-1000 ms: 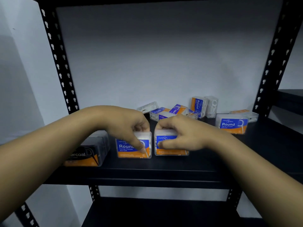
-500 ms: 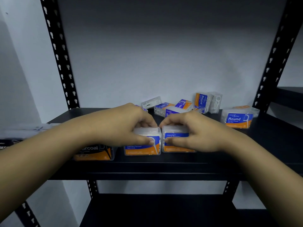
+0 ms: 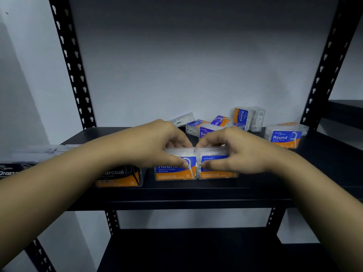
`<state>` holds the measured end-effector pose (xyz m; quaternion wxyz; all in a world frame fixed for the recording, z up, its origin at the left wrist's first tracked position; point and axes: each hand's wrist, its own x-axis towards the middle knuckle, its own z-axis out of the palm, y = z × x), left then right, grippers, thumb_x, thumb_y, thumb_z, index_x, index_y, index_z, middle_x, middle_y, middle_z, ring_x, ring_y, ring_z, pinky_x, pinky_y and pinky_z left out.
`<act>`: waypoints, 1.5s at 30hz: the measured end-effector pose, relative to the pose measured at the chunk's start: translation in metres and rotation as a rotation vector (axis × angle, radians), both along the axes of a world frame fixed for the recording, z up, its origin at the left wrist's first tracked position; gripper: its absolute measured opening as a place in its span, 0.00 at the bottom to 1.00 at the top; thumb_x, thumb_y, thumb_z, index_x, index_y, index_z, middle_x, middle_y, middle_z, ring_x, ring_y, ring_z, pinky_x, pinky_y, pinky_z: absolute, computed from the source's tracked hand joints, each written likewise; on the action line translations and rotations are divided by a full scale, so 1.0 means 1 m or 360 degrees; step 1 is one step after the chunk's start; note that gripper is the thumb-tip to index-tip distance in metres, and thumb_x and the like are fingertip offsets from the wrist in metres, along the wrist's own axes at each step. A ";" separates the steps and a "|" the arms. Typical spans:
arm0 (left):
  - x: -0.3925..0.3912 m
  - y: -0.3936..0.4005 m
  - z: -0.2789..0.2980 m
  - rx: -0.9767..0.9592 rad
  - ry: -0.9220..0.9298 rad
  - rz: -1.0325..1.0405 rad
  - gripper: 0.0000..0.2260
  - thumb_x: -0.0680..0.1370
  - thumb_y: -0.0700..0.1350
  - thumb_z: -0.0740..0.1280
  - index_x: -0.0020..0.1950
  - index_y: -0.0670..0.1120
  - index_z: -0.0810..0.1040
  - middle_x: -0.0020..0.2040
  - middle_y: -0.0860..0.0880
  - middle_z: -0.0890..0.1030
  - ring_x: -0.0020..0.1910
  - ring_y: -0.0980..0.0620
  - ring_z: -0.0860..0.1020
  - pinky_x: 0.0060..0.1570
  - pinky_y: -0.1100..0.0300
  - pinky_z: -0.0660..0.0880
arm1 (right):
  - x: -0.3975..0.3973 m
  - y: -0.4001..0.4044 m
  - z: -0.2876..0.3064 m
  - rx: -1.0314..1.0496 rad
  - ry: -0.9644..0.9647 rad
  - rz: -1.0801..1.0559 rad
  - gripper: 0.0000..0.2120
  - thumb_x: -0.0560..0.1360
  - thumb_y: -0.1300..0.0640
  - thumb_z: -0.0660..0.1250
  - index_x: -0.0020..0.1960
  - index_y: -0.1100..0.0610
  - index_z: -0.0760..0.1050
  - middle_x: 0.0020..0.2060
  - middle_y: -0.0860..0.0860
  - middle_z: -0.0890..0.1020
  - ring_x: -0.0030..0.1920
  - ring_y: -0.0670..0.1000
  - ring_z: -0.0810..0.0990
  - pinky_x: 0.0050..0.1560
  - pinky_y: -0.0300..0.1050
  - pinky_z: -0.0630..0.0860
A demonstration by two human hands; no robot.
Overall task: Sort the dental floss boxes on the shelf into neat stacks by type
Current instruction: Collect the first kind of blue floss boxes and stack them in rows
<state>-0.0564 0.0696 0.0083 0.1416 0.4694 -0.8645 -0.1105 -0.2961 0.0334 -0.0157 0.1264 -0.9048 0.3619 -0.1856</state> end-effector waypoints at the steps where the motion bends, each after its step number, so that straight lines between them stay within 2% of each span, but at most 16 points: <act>1: -0.001 -0.001 0.000 0.0002 0.0002 -0.0005 0.16 0.74 0.54 0.76 0.61 0.56 0.83 0.49 0.60 0.87 0.45 0.64 0.84 0.50 0.57 0.83 | -0.001 0.000 0.000 0.0000 0.0005 -0.0008 0.14 0.75 0.50 0.75 0.61 0.46 0.82 0.51 0.40 0.86 0.52 0.39 0.82 0.56 0.40 0.79; 10: -0.003 -0.004 0.003 0.0129 0.0057 -0.0024 0.16 0.74 0.51 0.77 0.61 0.53 0.84 0.49 0.59 0.87 0.45 0.61 0.86 0.51 0.54 0.83 | -0.001 0.000 -0.003 -0.0032 0.0002 -0.0053 0.14 0.75 0.49 0.75 0.60 0.47 0.83 0.50 0.41 0.86 0.51 0.42 0.83 0.56 0.47 0.80; 15: -0.004 -0.002 0.003 0.0055 -0.0088 0.0001 0.18 0.73 0.55 0.77 0.62 0.58 0.81 0.52 0.62 0.85 0.49 0.64 0.83 0.55 0.57 0.81 | -0.003 0.001 0.001 -0.0039 0.0065 -0.0039 0.18 0.75 0.45 0.74 0.64 0.44 0.80 0.53 0.40 0.84 0.53 0.41 0.82 0.57 0.45 0.80; 17: -0.004 -0.003 0.006 0.0061 -0.0018 0.0033 0.21 0.71 0.57 0.77 0.63 0.58 0.80 0.55 0.62 0.84 0.53 0.64 0.82 0.58 0.58 0.80 | -0.008 0.001 0.007 0.0022 -0.0009 -0.0044 0.20 0.76 0.44 0.73 0.67 0.44 0.78 0.54 0.40 0.84 0.55 0.40 0.82 0.59 0.44 0.80; 19: -0.003 -0.005 0.013 0.0079 0.0122 0.0054 0.20 0.71 0.58 0.77 0.61 0.57 0.81 0.56 0.59 0.84 0.53 0.61 0.83 0.59 0.54 0.81 | -0.016 0.001 0.015 0.0077 -0.0105 -0.0059 0.21 0.77 0.43 0.71 0.68 0.45 0.76 0.52 0.41 0.85 0.55 0.41 0.83 0.58 0.46 0.80; 22: -0.008 -0.010 0.026 0.0028 0.0114 0.0132 0.13 0.74 0.56 0.75 0.57 0.58 0.81 0.56 0.59 0.84 0.52 0.59 0.84 0.56 0.50 0.81 | -0.030 -0.002 0.030 0.0020 -0.0097 -0.0144 0.21 0.76 0.40 0.70 0.67 0.45 0.77 0.52 0.42 0.85 0.54 0.43 0.83 0.56 0.47 0.81; 26: -0.028 -0.026 0.042 -0.0099 -0.0183 0.0366 0.12 0.74 0.58 0.74 0.54 0.56 0.82 0.52 0.60 0.84 0.46 0.61 0.81 0.50 0.57 0.78 | -0.049 -0.019 0.047 -0.0067 0.0154 -0.0353 0.20 0.75 0.43 0.73 0.65 0.45 0.78 0.51 0.42 0.84 0.51 0.45 0.83 0.57 0.51 0.80; 30: -0.056 -0.055 0.056 0.0084 -0.0391 0.0527 0.14 0.73 0.59 0.74 0.52 0.52 0.83 0.50 0.53 0.84 0.51 0.51 0.82 0.54 0.51 0.81 | -0.068 -0.043 0.060 -0.0084 0.0414 -0.0536 0.20 0.75 0.39 0.72 0.64 0.46 0.78 0.50 0.41 0.82 0.48 0.42 0.79 0.52 0.45 0.76; 33: -0.081 -0.073 0.063 0.0125 -0.0419 0.0547 0.14 0.73 0.58 0.75 0.51 0.50 0.83 0.45 0.50 0.85 0.44 0.51 0.82 0.45 0.53 0.82 | -0.084 -0.060 0.067 -0.0088 0.0506 -0.0621 0.20 0.74 0.38 0.72 0.62 0.46 0.79 0.51 0.43 0.82 0.48 0.45 0.79 0.53 0.46 0.76; 36: -0.106 -0.088 0.065 0.0073 -0.0412 0.0556 0.13 0.73 0.57 0.75 0.50 0.49 0.82 0.43 0.49 0.83 0.39 0.51 0.79 0.38 0.57 0.77 | -0.104 -0.072 0.071 -0.0081 0.0539 -0.0684 0.19 0.74 0.40 0.72 0.61 0.47 0.79 0.52 0.45 0.84 0.51 0.47 0.80 0.57 0.48 0.78; 40: -0.136 -0.103 0.060 0.0036 -0.0431 0.0563 0.14 0.72 0.58 0.75 0.49 0.51 0.82 0.43 0.50 0.84 0.39 0.51 0.80 0.40 0.56 0.79 | -0.133 -0.082 0.075 -0.0051 0.0552 -0.0736 0.21 0.73 0.39 0.72 0.63 0.45 0.78 0.55 0.45 0.83 0.55 0.50 0.80 0.61 0.52 0.78; 45: -0.172 -0.113 0.054 -0.0004 -0.0406 0.0530 0.13 0.71 0.58 0.75 0.49 0.52 0.82 0.44 0.52 0.86 0.45 0.50 0.83 0.51 0.52 0.82 | -0.172 -0.094 0.077 -0.0048 0.0527 -0.0787 0.21 0.73 0.39 0.71 0.64 0.46 0.78 0.56 0.46 0.83 0.55 0.50 0.81 0.62 0.51 0.78</act>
